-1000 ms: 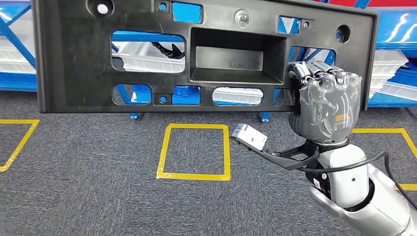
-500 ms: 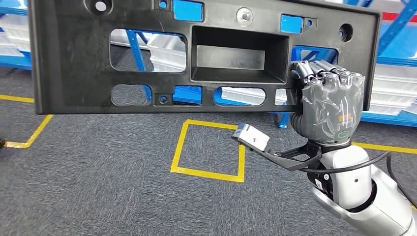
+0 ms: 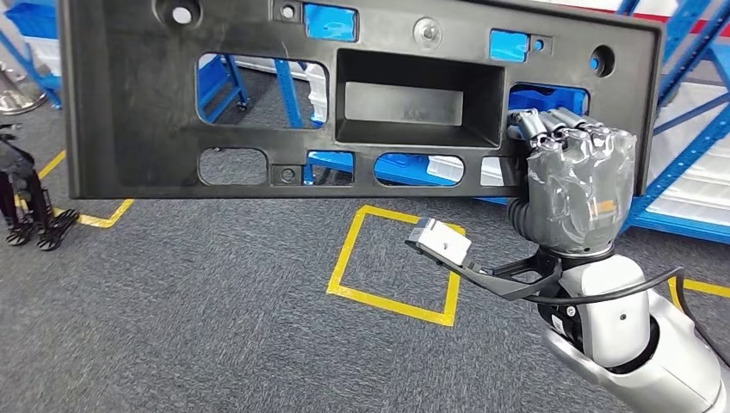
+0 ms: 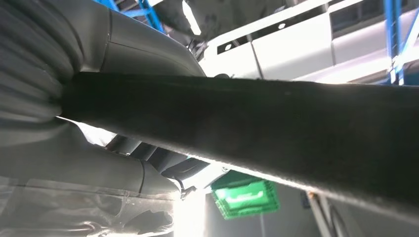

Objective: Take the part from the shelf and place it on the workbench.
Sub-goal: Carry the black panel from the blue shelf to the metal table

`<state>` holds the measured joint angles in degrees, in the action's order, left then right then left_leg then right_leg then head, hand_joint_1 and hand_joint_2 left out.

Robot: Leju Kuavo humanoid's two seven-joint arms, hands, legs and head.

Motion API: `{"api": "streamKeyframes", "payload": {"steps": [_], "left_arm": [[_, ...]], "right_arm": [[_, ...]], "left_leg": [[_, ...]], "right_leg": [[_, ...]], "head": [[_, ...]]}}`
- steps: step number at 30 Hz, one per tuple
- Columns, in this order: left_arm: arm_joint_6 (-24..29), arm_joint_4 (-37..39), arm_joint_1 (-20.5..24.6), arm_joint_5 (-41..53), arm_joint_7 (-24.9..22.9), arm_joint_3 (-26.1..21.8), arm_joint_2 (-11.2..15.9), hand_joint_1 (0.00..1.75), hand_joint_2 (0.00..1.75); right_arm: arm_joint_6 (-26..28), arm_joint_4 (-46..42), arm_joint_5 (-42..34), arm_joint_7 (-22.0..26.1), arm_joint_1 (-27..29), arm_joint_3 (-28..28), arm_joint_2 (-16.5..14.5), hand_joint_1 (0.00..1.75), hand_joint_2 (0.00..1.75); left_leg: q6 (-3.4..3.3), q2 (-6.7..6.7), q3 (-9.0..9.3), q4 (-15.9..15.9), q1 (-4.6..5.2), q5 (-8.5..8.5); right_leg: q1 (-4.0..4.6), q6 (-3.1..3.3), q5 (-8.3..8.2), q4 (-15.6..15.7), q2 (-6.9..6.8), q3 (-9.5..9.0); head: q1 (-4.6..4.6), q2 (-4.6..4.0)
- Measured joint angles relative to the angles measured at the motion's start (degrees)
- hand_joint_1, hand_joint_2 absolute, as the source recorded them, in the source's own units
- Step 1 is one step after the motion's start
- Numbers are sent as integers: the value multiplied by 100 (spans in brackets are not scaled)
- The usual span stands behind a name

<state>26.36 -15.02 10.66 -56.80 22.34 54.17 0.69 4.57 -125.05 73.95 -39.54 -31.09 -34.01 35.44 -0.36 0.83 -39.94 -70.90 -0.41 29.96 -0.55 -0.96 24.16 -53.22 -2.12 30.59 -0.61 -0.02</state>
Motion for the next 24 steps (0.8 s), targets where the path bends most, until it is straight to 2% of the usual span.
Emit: {"api": "streamKeyframes", "payload": {"steps": [1,3,4,5,7,8,9,10,11,13,14,15,16,17,18,19,20,21,23,24], "left_arm": [[0,0,-7,-1,4,-6,3,0,175],[0,0,-6,-3,23,-29,10,0,175],[0,0,-1,-2,39,-47,13,0,175],[0,0,0,-2,55,-64,14,0,175],[0,0,-14,-2,79,-89,14,0,175],[0,0,-24,-2,85,-97,14,0,175],[-1,0,-28,-1,88,-103,14,0,175],[-3,0,-26,-1,91,-110,16,0,175],[-7,0,-21,1,95,-118,18,0,175],[-14,0,-17,1,99,-128,20,0,175],[-16,0,-23,2,102,-130,20,0,175],[-17,0,-31,2,104,-131,20,0,175],[-19,0,-37,1,107,-133,20,0,175],[-22,0,-40,0,111,-135,20,0,175],[-26,0,-37,-1,119,-137,20,0,175],[-29,0,-31,-2,126,-139,20,0,175],[-32,0,-28,-3,136,-140,20,0,175],[-33,0,-32,-3,149,-143,20,0,175],[-37,1,-65,-3,170,-158,26,0,175],[-40,1,-83,-1,180,-168,29,0,175]], "right_arm": [[-22,-6,-38,0,20,1,9,175,175],[-46,-28,-149,0,46,4,40,175,175],[-43,-42,-217,0,53,9,61,175,175],[-33,-57,-288,0,63,14,82,175,175],[-10,-81,-421,0,84,23,120,175,175],[3,-91,-479,0,94,27,138,175,175],[17,-102,-537,0,103,30,160,175,175],[37,-114,-597,0,112,33,187,175,175],[67,-126,-673,0,126,36,215,175,175],[164,-140,-863,0,176,36,262,175,175],[227,-145,-973,0,208,36,279,175,175],[286,-152,-1074,1,236,35,297,175,175],[339,-160,-1164,2,256,35,317,175,175],[385,-166,-1234,3,265,35,337,175,175],[427,-171,-1295,5,272,35,357,175,175],[467,-177,-1352,7,283,36,375,175,175],[505,-182,-1414,8,307,37,391,175,175],[548,-188,-1483,9,338,38,406,175,175],[659,-197,-1631,20,405,42,426,175,175],[728,-199,-1702,31,432,46,431,175,175]], "left_leg": [[6,-35,146,285,-6,-161],[-14,-216,588,1159,9,-519],[-50,-292,744,1489,21,-629],[-91,-337,819,1664,37,-671],[-175,-274,809,1716,55,-686],[-211,-231,806,1723,52,-700],[-246,-185,803,1732,43,-719],[-279,-138,804,1743,29,-738],[-302,-89,803,1746,17,-752],[-321,21,793,1744,15,-762],[-323,84,790,1742,14,-765],[-322,150,790,1738,12,-766],[-319,218,796,1735,9,-768],[-312,287,804,1732,5,-769],[-296,352,806,1728,7,-772],[-274,414,796,1717,13,-777],[-243,473,772,1710,16,-789],[-205,530,741,1711,16,-806],[-139,613,680,1714,-1,-830],[-111,552,639,1659,2,-788]], "right_leg": [[0,-5,4,-3,-51,-2],[17,-33,23,-17,-140,-9],[32,-52,32,-27,-175,-9],[49,-73,40,-34,-212,-7],[59,-113,44,-39,-286,-4],[46,-142,70,-58,-280,-1],[31,-169,149,-146,-208,31],[18,-194,299,-356,-101,114],[6,-215,507,-697,25,257],[4,-229,898,-1553,147,637],[2,-230,966,-1820,157,762],[-2,-228,915,-1862,161,781],[-10,-223,754,-1647,173,677],[-24,-222,532,-1241,229,477],[-42,-219,345,-794,350,256],[-55,-213,214,-422,463,83],[-61,-205,154,-202,548,-12],[-54,-189,152,-121,579,-37],[-50,-135,129,-111,464,-19],[-55,-101,116,-102,404,-17]], "head": [[0,0],[0,0],[-5,0],[-10,0],[-20,0],[-20,0],[-21,0],[-25,0],[-28,0],[-34,0],[-34,0],[-35,0],[-35,0],[-35,0],[-34,0],[-34,0],[-33,0],[-32,0],[-31,0],[-25,0]]}}
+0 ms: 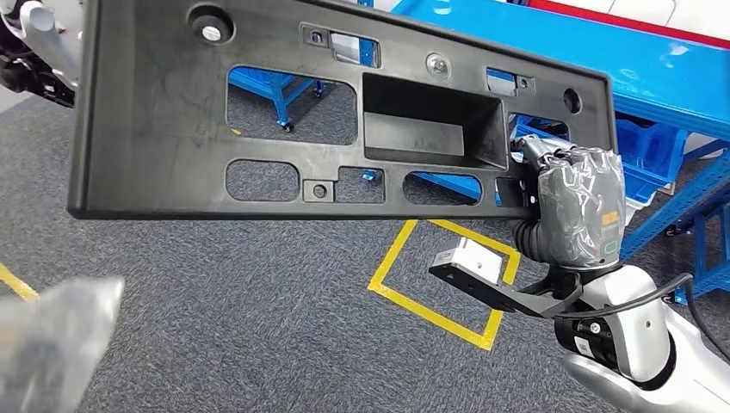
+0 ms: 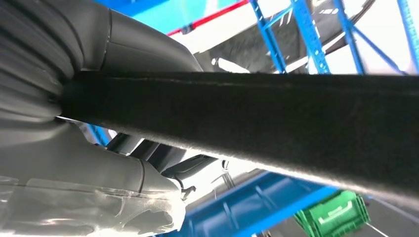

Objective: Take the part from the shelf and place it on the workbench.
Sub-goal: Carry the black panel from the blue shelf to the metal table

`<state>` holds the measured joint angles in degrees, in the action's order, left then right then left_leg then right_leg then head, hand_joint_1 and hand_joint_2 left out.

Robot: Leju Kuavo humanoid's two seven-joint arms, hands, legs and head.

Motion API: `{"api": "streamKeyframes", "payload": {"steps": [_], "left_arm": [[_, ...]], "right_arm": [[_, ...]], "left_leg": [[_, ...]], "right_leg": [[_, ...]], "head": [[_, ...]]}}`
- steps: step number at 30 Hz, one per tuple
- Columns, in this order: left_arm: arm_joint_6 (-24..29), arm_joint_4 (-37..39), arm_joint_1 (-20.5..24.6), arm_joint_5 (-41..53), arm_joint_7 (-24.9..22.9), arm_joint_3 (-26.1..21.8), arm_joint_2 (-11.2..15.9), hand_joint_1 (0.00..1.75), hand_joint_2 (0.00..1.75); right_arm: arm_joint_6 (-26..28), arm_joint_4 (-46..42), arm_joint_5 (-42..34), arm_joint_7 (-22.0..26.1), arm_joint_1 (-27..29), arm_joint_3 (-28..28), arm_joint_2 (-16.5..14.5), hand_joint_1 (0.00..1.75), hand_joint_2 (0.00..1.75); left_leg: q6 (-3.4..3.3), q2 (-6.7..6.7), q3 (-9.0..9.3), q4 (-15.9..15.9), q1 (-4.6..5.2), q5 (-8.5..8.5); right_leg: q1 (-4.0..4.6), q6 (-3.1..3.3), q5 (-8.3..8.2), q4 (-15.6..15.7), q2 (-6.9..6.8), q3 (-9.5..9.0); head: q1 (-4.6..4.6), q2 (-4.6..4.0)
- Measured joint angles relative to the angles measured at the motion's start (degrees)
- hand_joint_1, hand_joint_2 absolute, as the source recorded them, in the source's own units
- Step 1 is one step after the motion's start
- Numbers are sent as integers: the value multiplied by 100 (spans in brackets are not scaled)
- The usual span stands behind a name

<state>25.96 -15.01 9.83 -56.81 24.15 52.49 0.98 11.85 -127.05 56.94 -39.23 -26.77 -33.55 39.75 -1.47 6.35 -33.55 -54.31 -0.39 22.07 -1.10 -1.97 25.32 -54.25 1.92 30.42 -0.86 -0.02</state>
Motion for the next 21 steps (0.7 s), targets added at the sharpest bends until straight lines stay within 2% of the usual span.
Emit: {"api": "streamKeyframes", "payload": {"steps": [1,3,4,5,6,7,8,10,11,12,14,15,16,17,18,19,20,21], "left_arm": [[-3,0,-6,2,6,-9,3,0,175],[-8,-1,3,5,12,-30,4,0,175],[-10,-1,7,5,12,-42,4,0,175],[-12,-1,2,5,12,-54,3,0,175],[-14,0,-5,5,12,-63,3,0,175],[-15,0,-9,6,12,-70,3,0,175],[-16,0,-10,7,13,-77,5,0,175],[-15,-1,1,10,13,-92,8,0,175],[-15,-1,9,14,14,-98,10,0,175],[-15,-1,13,17,15,-102,10,0,175],[-15,-1,3,19,15,-105,11,0,175],[-15,-1,-4,18,15,-105,11,0,175],[-15,-1,-4,18,15,-107,13,0,175],[-15,-1,4,19,17,-108,15,0,175],[-15,-1,13,21,19,-109,16,0,175],[-15,-1,19,23,20,-110,18,0,175],[-15,-1,18,25,20,-110,19,0,175],[-15,-1,13,26,20,-110,18,0,175]], "right_arm": [[73,-3,-61,15,27,10,5,175,175],[185,-10,-155,54,80,38,25,175,175],[213,-14,-185,73,105,53,34,175,175],[224,-15,-209,88,129,65,42,175,175],[225,-16,-227,98,153,74,46,175,175],[226,-17,-252,103,174,83,50,175,175],[229,-19,-275,108,190,92,54,175,175],[246,-33,-349,132,205,117,71,175,175],[260,-45,-398,158,207,132,82,175,175],[275,-57,-453,187,211,144,93,175,175],[297,-80,-543,244,220,163,110,175,175],[302,-92,-568,264,226,174,119,175,175],[308,-107,-586,284,231,189,134,175,175],[318,-122,-609,300,241,209,151,175,175],[328,-134,-629,312,255,226,165,175,175],[338,-145,-652,319,278,239,176,175,175],[344,-153,-677,323,305,248,182,175,175],[347,-158,-694,327,329,252,185,175,175]], "left_leg": [[26,-122,-87,-170,6,110],[80,-429,-420,-908,17,497],[100,-505,-619,-1358,13,685],[111,-535,-766,-1696,9,799],[114,-547,-809,-1815,7,808],[108,-564,-723,-1667,6,709],[95,-608,-528,-1302,10,539],[40,-819,-50,-408,46,218],[11,-898,93,-124,65,139],[-14,-937,154,10,81,114],[-59,-847,146,48,84,96],[-87,-794,149,63,75,78],[-119,-744,156,81,62,59],[-147,-692,165,98,46,42],[-161,-636,164,99,38,34],[-170,-579,163,99,33,31],[-172,-515,163,97,30,29],[-173,-451,165,94,24,28]], "right_leg": [[-8,35,-13,12,-66,0],[4,76,-19,20,-197,3],[14,86,-17,20,-265,6],[21,90,-15,20,-329,8],[25,92,-13,20,-390,8],[29,91,-10,19,-445,6],[33,87,-6,19,-496,0],[57,63,10,12,-586,-7],[75,44,18,7,-628,-6],[92,26,24,2,-670,-2],[103,-17,37,-1,-747,0],[89,-43,80,-36,-703,9],[75,-68,184,-167,-602,57],[61,-91,351,-430,-466,169],[50,-106,554,-816,-334,339],[49,-117,745,-1261,-264,547],[45,-127,861,-1626,-241,728],[40,-134,867,-1807,-237,826]], "head": [[9,0],[27,0],[30,0],[31,0],[31,0],[31,0],[32,0],[32,0],[29,0],[25,0],[19,0],[19,0],[18,0],[15,0],[13,0],[10,0],[9,0],[9,0]]}}
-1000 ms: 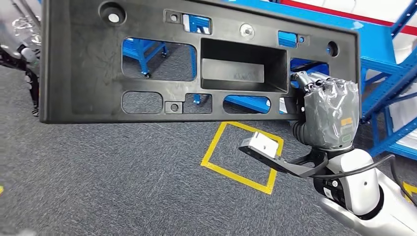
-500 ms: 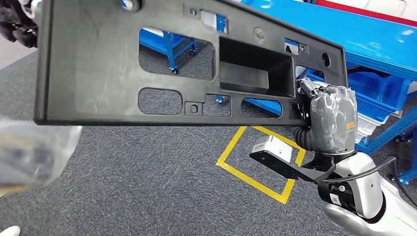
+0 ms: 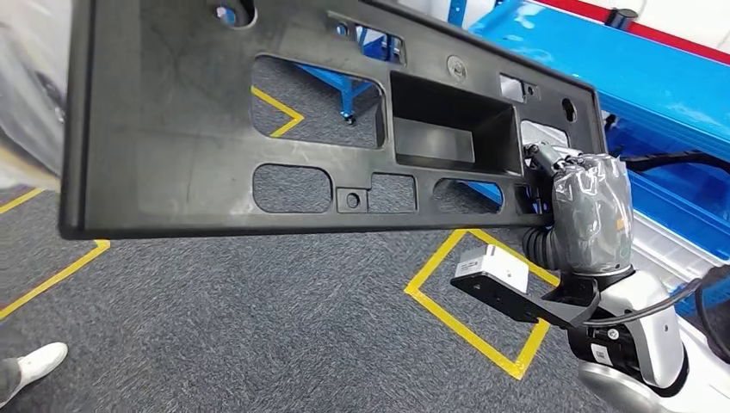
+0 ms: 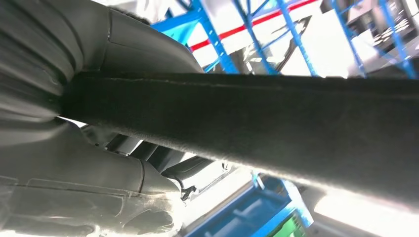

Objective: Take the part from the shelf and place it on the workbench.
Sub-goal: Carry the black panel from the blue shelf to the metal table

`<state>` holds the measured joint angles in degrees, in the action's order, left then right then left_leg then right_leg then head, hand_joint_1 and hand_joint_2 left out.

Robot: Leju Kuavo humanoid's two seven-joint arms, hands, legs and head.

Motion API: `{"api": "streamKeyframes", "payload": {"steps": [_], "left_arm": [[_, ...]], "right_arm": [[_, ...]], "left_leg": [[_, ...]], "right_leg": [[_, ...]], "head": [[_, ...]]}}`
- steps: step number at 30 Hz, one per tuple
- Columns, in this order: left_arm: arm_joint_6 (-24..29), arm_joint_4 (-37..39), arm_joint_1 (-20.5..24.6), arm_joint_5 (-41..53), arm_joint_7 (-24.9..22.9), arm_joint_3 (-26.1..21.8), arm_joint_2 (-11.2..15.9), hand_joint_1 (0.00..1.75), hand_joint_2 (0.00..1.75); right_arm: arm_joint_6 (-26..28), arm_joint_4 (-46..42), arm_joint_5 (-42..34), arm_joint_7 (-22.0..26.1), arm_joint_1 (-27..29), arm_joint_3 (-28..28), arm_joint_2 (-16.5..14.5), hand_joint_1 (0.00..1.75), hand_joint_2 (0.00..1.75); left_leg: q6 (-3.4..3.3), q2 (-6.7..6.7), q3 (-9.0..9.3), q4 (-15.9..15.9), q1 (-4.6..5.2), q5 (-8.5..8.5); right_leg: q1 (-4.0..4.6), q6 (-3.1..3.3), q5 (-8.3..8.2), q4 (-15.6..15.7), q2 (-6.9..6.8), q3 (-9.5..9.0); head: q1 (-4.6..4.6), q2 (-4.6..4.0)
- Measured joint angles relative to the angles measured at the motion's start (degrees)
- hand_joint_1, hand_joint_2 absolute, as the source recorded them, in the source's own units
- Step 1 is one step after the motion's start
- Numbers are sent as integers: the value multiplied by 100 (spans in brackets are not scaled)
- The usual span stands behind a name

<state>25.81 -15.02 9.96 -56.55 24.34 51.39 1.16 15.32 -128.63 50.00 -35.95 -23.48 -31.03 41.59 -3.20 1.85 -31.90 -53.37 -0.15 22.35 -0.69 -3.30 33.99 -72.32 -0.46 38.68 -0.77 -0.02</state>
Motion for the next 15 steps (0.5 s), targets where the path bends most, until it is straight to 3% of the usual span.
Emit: {"api": "streamKeyframes", "payload": {"steps": [1,2,4,6,8,9,11,13,15], "left_arm": [[0,0,-4,1,0,0,-1,0,175],[0,0,-5,4,0,0,-2,0,175],[2,1,4,10,0,-1,-1,0,175],[5,1,12,14,-1,-2,3,0,175],[7,1,0,14,-1,-2,7,0,175],[7,1,-13,14,-1,-2,7,0,175],[7,1,-16,13,0,-3,8,0,175],[7,0,1,1,3,-7,8,0,175],[7,0,-6,-15,8,-16,8,0,175]], "right_arm": [[3,-5,-13,9,19,5,2,175,175],[7,-12,-23,23,31,13,5,175,175],[23,-34,-33,56,43,28,16,175,175],[43,-66,-43,75,65,37,33,175,175],[48,-96,-47,80,88,45,45,175,175],[48,-111,-46,81,94,54,48,175,175],[49,-152,-44,81,106,89,51,175,175],[50,-202,-42,81,128,124,56,175,175],[51,-242,-39,82,163,137,59,175,175]], "left_leg": [[2,69,6,-4,-8,1],[9,142,16,-9,-21,2],[50,287,14,-24,-33,6],[121,410,-43,-40,-36,-13],[191,524,-103,-36,-52,-47],[220,489,-128,-60,-57,-29],[267,232,-296,-398,-47,178],[299,-39,-668,-1205,-38,565],[303,-97,-975,-1874,-40,785]], "right_leg": [[-8,-6,-118,71,5,-22],[-23,-13,-329,387,31,-163],[-76,-38,-746,1277,251,-574],[-104,-32,-880,1739,443,-766],[-90,27,-873,1765,381,-754],[-86,62,-879,1767,316,-752],[-83,141,-893,1783,178,-759],[-56,184,-889,1784,45,-759],[-31,200,-880,1783,-85,-759]], "head": [[0,0],[0,0],[-1,0],[2,0],[5,0],[5,0],[19,0],[31,0],[32,0]]}}
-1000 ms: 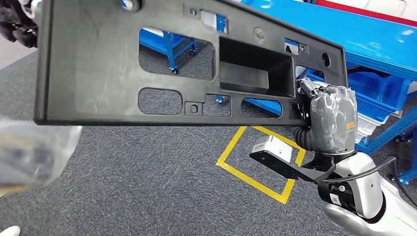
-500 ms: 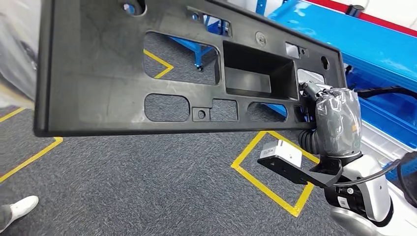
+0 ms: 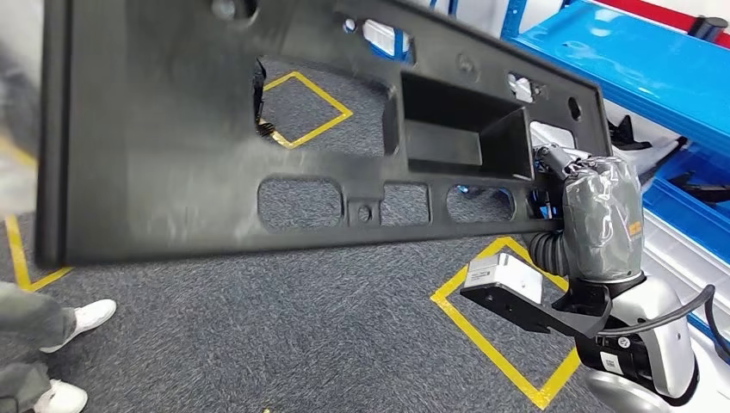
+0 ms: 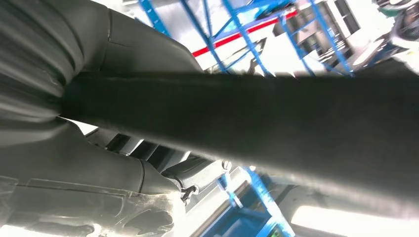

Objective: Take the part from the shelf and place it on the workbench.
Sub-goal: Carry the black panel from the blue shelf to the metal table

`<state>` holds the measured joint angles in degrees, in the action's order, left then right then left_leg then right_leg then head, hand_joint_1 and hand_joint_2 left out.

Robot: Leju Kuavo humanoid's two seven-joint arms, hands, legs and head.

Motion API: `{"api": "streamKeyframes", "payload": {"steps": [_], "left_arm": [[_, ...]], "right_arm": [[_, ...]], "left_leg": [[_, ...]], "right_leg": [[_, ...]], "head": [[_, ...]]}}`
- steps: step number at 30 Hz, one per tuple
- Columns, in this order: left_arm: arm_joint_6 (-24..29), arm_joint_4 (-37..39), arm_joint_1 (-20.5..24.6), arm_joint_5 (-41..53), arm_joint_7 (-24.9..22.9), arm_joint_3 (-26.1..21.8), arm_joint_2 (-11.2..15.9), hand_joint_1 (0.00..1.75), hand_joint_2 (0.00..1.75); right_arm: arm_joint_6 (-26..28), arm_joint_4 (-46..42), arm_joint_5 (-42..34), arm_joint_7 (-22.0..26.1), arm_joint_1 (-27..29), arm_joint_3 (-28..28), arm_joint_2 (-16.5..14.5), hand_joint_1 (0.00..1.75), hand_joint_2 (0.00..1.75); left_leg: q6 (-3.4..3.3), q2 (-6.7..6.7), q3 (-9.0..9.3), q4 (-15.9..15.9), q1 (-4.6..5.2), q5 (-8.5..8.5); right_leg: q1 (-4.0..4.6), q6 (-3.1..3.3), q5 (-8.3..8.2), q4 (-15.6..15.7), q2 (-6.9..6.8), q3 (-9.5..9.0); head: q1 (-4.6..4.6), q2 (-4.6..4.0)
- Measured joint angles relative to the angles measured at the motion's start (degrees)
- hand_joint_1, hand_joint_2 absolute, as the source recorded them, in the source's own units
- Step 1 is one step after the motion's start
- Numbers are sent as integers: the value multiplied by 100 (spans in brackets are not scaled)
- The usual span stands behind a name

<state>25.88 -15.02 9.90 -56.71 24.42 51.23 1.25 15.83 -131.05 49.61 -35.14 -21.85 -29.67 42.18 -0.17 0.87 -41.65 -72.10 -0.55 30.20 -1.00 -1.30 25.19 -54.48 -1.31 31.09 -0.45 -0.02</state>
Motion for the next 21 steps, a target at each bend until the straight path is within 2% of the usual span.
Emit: {"api": "streamKeyframes", "payload": {"steps": [1,2,4,5,6,7,8,9,11,13,14,15,16,17,18,19,20,21], "left_arm": [[0,0,-9,-4,2,-9,1,0,175],[0,0,-16,-8,6,-22,2,0,175],[0,0,-15,-11,27,-61,5,0,175],[1,0,-12,-14,42,-78,7,0,175],[1,1,-9,-17,53,-91,8,0,175],[2,1,-10,-21,60,-101,9,0,175],[4,1,-18,-28,63,-110,9,0,175],[6,1,-31,-33,63,-117,10,0,175],[13,1,-43,-42,69,-127,13,0,175],[19,1,-32,-55,80,-132,15,0,175],[22,2,-27,-65,85,-136,15,0,175],[26,2,-27,-76,87,-140,15,0,175],[29,2,-31,-84,89,-145,14,0,175],[32,2,-33,-89,90,-154,14,0,175],[34,2,-35,-90,91,-165,14,0,175],[35,2,-35,-91,92,-180,16,0,175],[37,2,-33,-94,95,-197,21,0,175],[38,2,-33,-96,97,-211,27,0,175]], "right_arm": [[1,-19,4,-1,24,7,1,175,175],[2,-39,16,-1,48,20,4,175,175],[3,-97,69,-3,92,60,15,175,175],[7,-128,103,-3,118,85,21,175,175],[11,-155,134,-5,149,107,27,175,175],[15,-175,160,-8,183,123,30,175,175],[19,-189,178,-12,209,134,33,175,175],[20,-204,195,-16,230,148,36,175,175],[28,-239,232,-19,274,185,48,175,175],[50,-273,245,-16,351,222,62,175,175],[67,-284,222,-8,398,236,66,175,175],[89,-291,182,10,446,253,67,175,175],[115,-300,127,38,491,271,67,175,175],[146,-315,53,71,532,292,68,175,175],[186,-335,-22,98,569,314,69,175,175],[232,-355,-102,123,601,336,70,175,175],[284,-376,-184,146,634,360,74,175,175],[328,-397,-258,167,670,387,77,175,175]], "left_leg": [[-13,-8,2,-12,3,-48],[-38,-29,127,228,12,-193],[-132,-213,597,1145,77,-563],[-176,-315,778,1515,122,-681],[-210,-388,881,1739,161,-735],[-225,-400,902,1814,187,-736],[-238,-346,895,1825,187,-751],[-256,-291,907,1848,168,-767],[-307,-178,945,1900,122,-805],[-338,-60,967,1916,95,-821],[-343,-1,970,1916,88,-822],[-342,70,974,1915,80,-821],[-339,143,980,1911,69,-819],[-330,221,991,1905,52,-813],[-314,301,1003,1894,32,-803],[-286,375,1006,1883,19,-789],[-252,447,996,1856,9,-776],[-212,511,972,1842,3,-774]], "right_leg": [[12,5,4,0,-62,-3],[23,7,10,0,-119,-9],[46,-1,27,0,-227,-28],[59,-11,38,-2,-278,-34],[70,-26,50,-3,-329,-38],[79,-43,58,4,-381,-44],[85,-60,63,14,-434,-54],[81,-83,89,12,-430,-64],[68,-120,279,-229,-227,15],[52,-144,660,-954,31,341],[46,-157,823,-1377,77,552],[36,-172,890,-1671,93,711],[21,-186,841,-1753,96,773],[1,-204,675,-1580,104,712],[-29,-227,439,-1202,142,547],[-74,-261,225,-751,259,346],[-110,-284,73,-358,392,171],[-131,-291,2,-112,498,65]], "head": [[1,0],[1,0],[1,0],[-1,0],[-2,0],[-3,0],[-4,0],[-4,0],[-8,0],[-16,0],[-19,0],[-20,0],[-21,0],[-21,0],[-21,0],[-22,0],[-22,0],[-22,0]]}}
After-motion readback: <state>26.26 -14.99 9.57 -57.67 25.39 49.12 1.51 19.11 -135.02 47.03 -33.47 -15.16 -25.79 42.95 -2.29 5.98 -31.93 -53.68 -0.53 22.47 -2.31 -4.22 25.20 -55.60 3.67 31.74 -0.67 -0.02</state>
